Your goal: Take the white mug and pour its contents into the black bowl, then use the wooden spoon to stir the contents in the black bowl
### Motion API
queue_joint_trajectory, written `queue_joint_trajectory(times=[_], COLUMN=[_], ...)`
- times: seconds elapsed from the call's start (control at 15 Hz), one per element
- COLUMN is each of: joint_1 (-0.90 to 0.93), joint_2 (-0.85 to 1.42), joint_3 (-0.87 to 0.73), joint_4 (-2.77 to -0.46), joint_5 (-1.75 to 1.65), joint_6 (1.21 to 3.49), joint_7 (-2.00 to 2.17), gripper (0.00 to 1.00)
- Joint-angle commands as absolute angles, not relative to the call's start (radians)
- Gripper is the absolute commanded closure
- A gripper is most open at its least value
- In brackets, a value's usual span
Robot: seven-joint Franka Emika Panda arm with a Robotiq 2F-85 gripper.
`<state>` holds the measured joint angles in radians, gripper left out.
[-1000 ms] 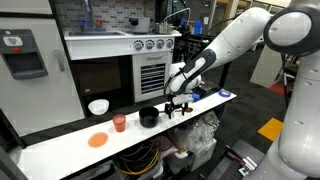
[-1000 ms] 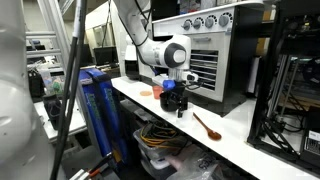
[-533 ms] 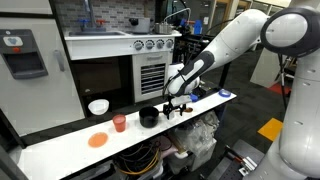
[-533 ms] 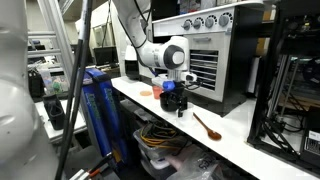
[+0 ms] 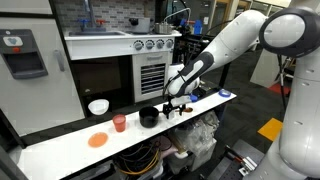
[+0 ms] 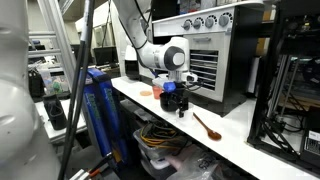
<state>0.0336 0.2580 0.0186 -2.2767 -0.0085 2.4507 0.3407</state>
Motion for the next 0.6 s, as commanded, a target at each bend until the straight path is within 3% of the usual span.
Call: queue_joint_trajectory(times=[0.0,0.53], joint_1=[0.050,0.048], joint_2=[0.285,0.298], joint_3=[-0.004,-0.024], joint_4=[-2.270,-2.265], joint_5=[-0.026,-0.030], joint_6=[2.484,2.511], joint_7=[0.337,0.338], gripper=[0.00,0.00])
